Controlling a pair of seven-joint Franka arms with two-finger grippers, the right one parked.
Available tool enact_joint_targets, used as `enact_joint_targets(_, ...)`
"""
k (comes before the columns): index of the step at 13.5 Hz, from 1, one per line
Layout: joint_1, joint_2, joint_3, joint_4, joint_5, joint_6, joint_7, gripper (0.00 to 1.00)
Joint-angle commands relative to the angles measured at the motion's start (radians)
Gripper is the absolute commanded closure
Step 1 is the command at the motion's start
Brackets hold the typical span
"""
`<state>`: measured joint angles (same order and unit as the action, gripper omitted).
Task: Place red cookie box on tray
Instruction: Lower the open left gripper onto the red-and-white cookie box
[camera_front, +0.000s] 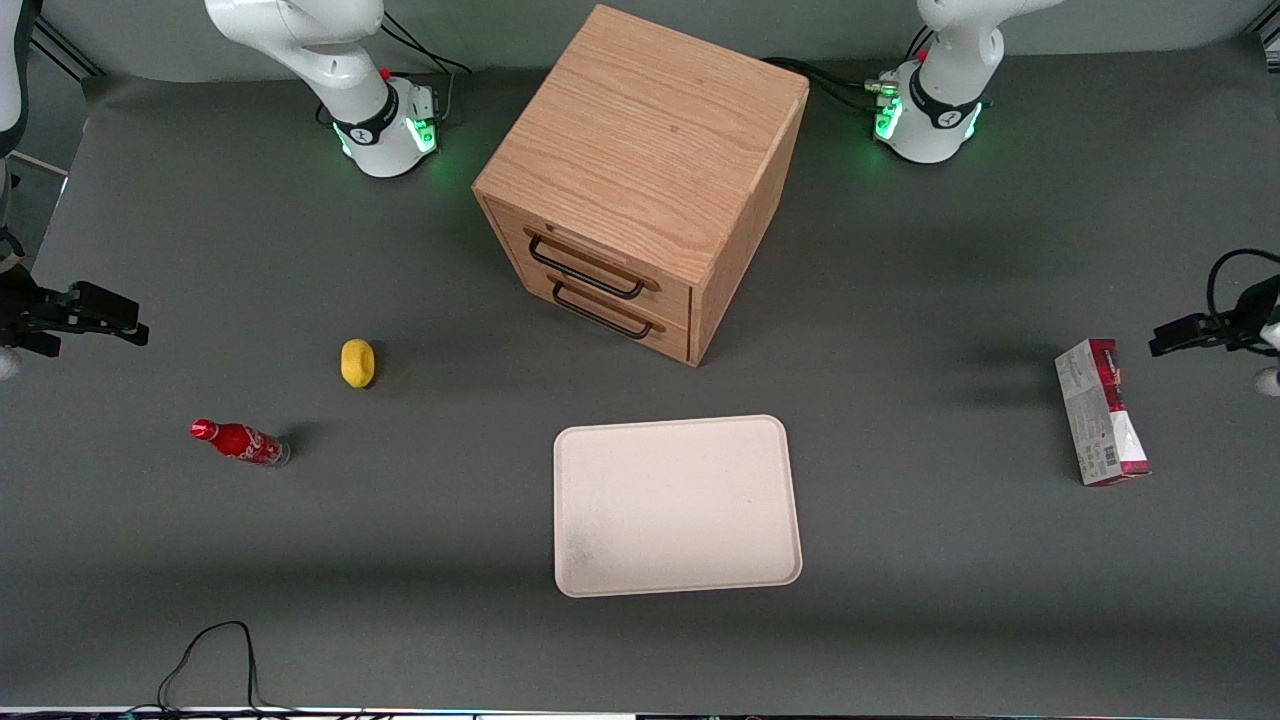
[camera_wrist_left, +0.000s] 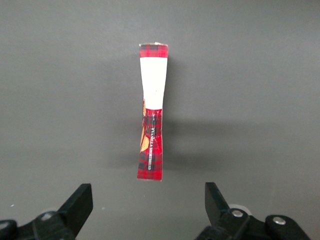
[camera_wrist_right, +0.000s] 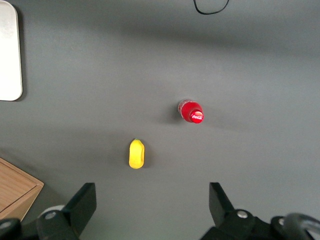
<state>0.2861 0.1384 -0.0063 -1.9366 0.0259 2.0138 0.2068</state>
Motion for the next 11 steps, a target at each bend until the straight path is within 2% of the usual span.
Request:
enact_joint_targets(1, -0.004, 0.078, 0.000, -0.002, 0.005, 0.077, 0.006, 0.00)
enact_joint_targets(8, -0.002, 0.187, 0.000, -0.103, -0.004, 0.325, 0.049, 0.00)
enact_joint_targets(11, -0.004, 0.220, 0.000, -0.108, -0.004, 0.355, 0.046, 0.00)
